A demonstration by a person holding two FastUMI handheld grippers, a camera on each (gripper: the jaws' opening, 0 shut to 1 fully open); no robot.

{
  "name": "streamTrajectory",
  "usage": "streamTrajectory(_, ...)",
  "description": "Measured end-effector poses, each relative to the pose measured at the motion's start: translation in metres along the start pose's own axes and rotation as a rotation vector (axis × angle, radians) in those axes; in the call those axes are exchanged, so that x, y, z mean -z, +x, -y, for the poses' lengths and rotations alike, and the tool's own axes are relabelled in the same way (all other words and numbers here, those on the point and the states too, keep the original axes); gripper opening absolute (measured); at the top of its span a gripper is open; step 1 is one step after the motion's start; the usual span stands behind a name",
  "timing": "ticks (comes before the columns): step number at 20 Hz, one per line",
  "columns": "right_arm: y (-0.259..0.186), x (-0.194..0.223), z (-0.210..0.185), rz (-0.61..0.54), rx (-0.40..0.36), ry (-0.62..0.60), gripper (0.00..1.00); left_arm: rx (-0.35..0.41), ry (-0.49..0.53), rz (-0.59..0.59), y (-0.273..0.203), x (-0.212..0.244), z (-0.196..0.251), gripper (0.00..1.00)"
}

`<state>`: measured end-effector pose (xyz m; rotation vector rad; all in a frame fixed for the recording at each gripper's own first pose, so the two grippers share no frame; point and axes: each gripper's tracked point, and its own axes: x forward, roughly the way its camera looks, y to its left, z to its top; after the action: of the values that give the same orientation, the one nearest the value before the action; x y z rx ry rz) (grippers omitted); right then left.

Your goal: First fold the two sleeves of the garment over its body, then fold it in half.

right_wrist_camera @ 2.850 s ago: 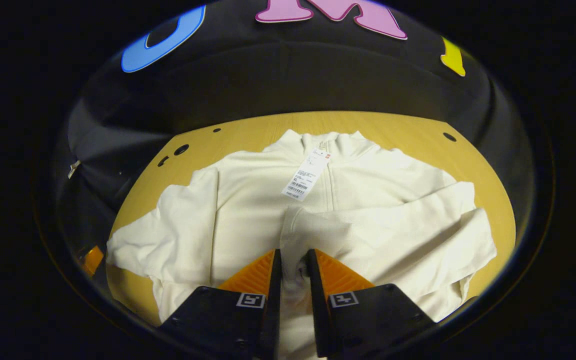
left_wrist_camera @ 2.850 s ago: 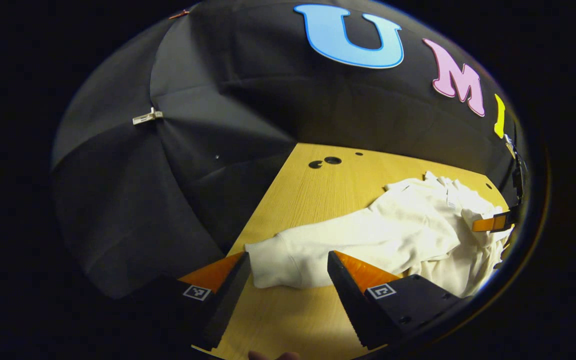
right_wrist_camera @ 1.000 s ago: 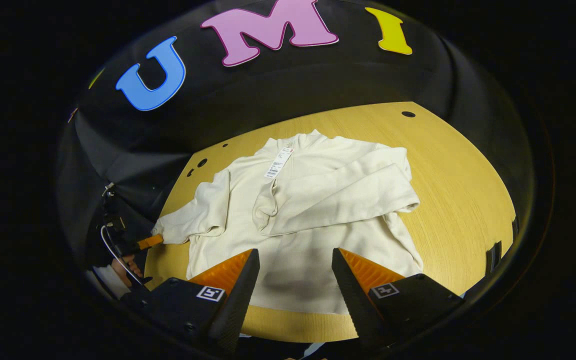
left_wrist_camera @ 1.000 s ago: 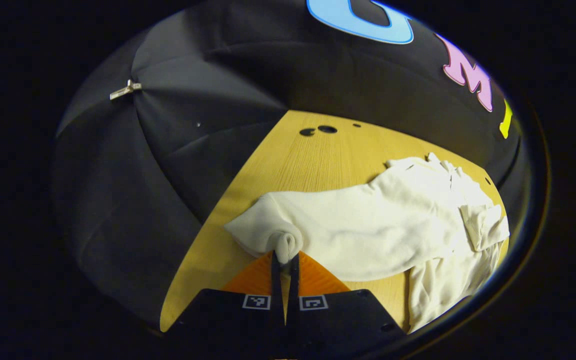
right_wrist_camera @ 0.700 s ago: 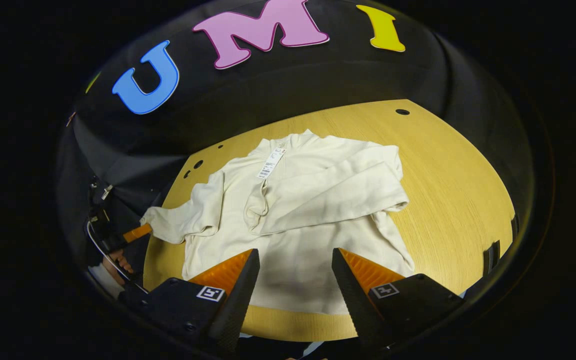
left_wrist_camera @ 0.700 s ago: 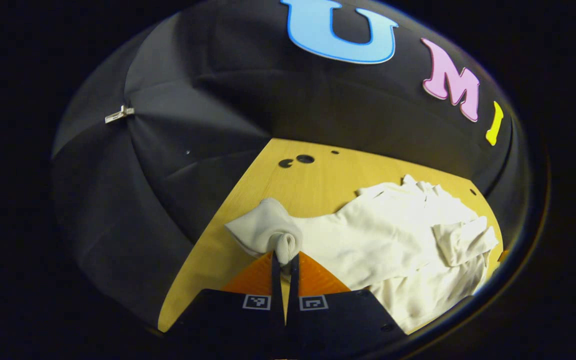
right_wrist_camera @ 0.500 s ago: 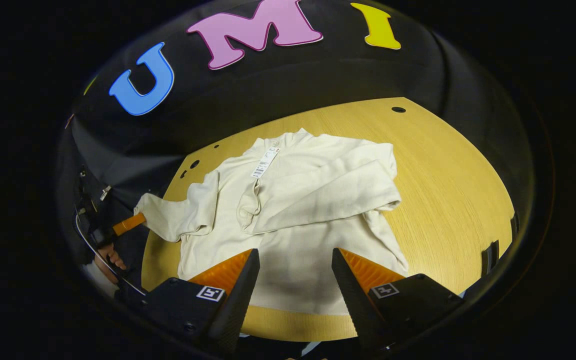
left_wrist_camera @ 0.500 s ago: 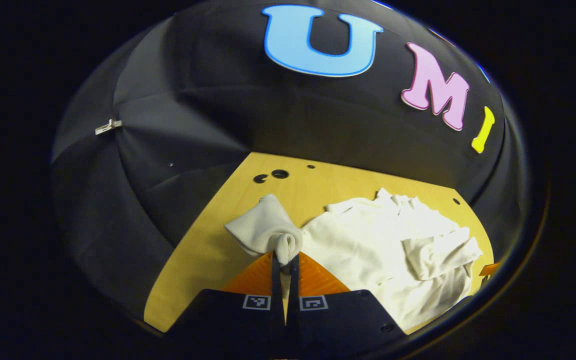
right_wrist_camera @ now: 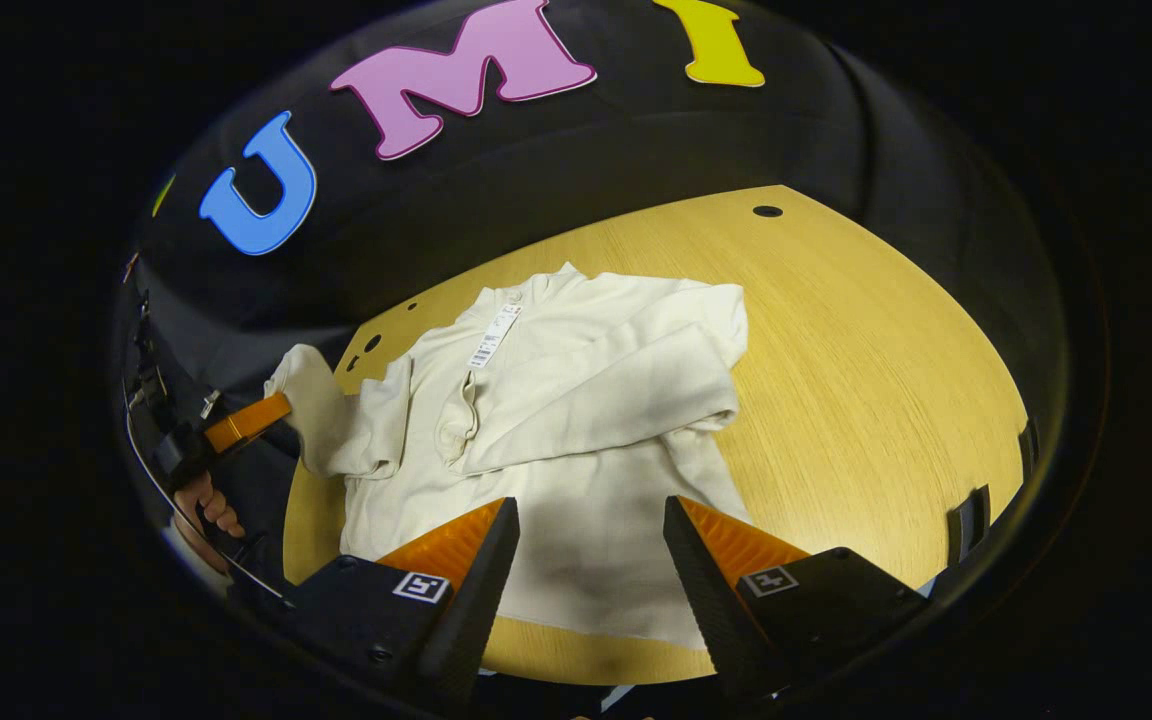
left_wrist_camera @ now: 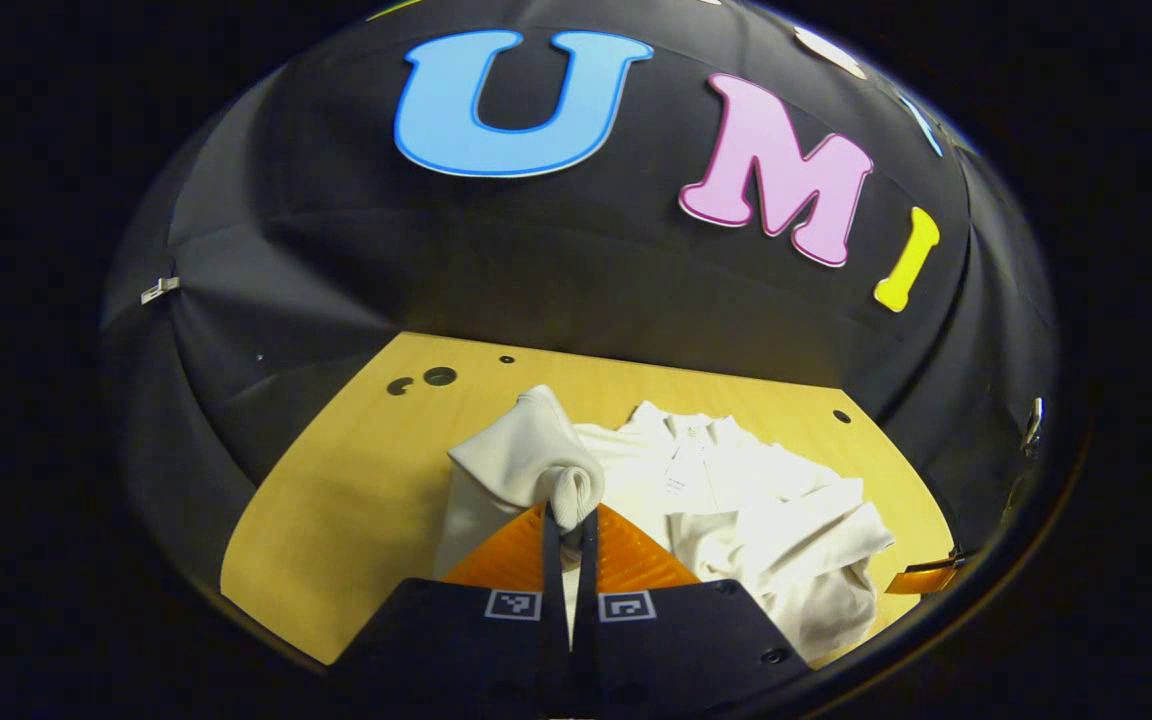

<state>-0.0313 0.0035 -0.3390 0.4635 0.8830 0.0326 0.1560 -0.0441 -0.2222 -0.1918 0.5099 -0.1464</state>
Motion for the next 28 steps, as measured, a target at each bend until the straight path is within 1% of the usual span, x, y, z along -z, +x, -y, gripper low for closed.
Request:
streamTrajectory(6, 0.0, 0.001, 0.028, -0.036, -0.026, -0.008, 0.9, 0.034, 0.035, -0.024, 0.02, 0.016, 0.08, 0.06)
streamTrajectory(12, 0.001, 0.003, 0.057, -0.07, -0.045, 0.006, 0.9, 0.037, 0.103, -0.088, 0.053, 0.057, 0.14, 0.06)
streamTrajectory(13, 0.002, 0.003, 0.061, -0.072, -0.047, 0.014, 0.9, 0.037, 0.116, -0.106, 0.06, 0.066, 0.147, 0.02)
streamTrajectory(14, 0.004, 0.003, 0.065, -0.074, -0.048, 0.02, 0.9, 0.039, 0.13, -0.122, 0.066, 0.074, 0.154, 0.06)
streamTrajectory(19, 0.004, 0.005, 0.084, -0.093, -0.053, 0.035, 0.9, 0.026, 0.214, -0.176, 0.089, 0.112, 0.18, 0.06)
streamTrajectory(23, 0.004, 0.004, 0.095, -0.097, -0.051, 0.047, 0.9, 0.009, 0.218, -0.209, 0.1, 0.132, 0.188, 0.07)
streamTrajectory(25, 0.004, 0.004, 0.099, -0.098, -0.046, 0.053, 0.9, 0.014, 0.209, -0.231, 0.104, 0.138, 0.191, 0.14)
streamTrajectory(26, 0.004, 0.005, 0.1, -0.1, -0.044, 0.056, 0.9, 0.007, 0.214, -0.237, 0.105, 0.14, 0.19, 0.22)
streamTrajectory(28, 0.007, 0.005, 0.101, -0.103, -0.04, 0.06, 0.9, 0.014, 0.225, -0.238, 0.106, 0.141, 0.193, 0.39)
